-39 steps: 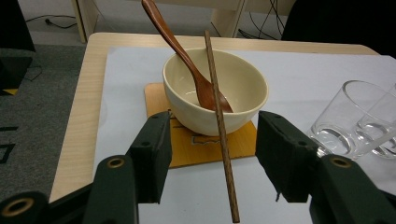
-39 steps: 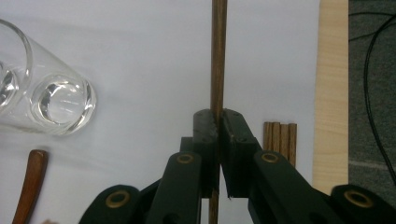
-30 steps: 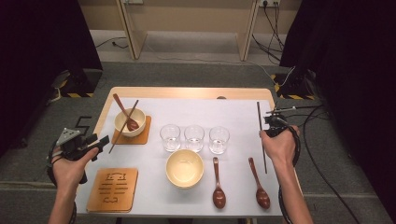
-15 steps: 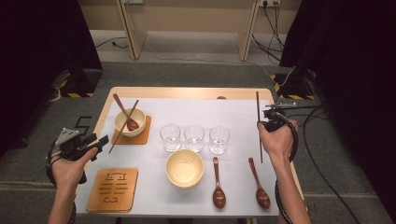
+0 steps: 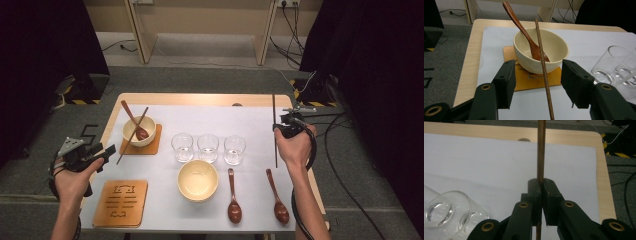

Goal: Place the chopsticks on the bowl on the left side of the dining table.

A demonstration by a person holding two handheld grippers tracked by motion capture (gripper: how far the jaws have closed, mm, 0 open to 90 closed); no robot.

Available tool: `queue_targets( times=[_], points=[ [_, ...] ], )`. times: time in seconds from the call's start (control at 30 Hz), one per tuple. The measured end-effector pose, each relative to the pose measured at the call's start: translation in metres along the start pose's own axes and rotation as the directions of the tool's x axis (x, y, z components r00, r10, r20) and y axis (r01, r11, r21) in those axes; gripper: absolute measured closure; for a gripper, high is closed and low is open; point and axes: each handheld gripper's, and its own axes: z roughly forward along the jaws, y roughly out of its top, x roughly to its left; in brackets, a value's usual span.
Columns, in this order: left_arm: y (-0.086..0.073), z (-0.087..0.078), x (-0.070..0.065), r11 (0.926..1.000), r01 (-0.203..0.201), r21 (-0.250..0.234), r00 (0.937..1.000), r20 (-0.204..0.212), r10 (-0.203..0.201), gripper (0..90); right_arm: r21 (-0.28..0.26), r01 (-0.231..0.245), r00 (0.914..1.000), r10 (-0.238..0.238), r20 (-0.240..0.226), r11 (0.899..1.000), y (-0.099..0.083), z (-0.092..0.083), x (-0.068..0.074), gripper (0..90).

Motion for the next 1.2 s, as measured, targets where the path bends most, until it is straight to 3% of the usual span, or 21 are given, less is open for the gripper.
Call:
queue_targets(
  times=[0.5,0.7,1.2],
  points=[
    [0.0,0.0,0.0,0.9999,0.001,-0.01,0.9999,0.013,-0.001,44.8,-0.136,0.018,0.9997,-0.02,-0.017,0.991,0.006,0.002,0.005,85.5],
    [0.0,0.0,0.0,0.9999,-0.002,-0.011,1.0,0.01,0.002,44.6,-0.157,0.013,0.9994,-0.018,-0.03,0.988,0.009,0.006,0.008,85.5],
    [0.0,-0.001,0.001,0.9998,-0.002,-0.019,1.0,0.004,0.002,44.2,-0.251,-0.004,0.9991,-0.007,-0.041,0.968,0.014,0.016,0.014,85.4]
  ],
)
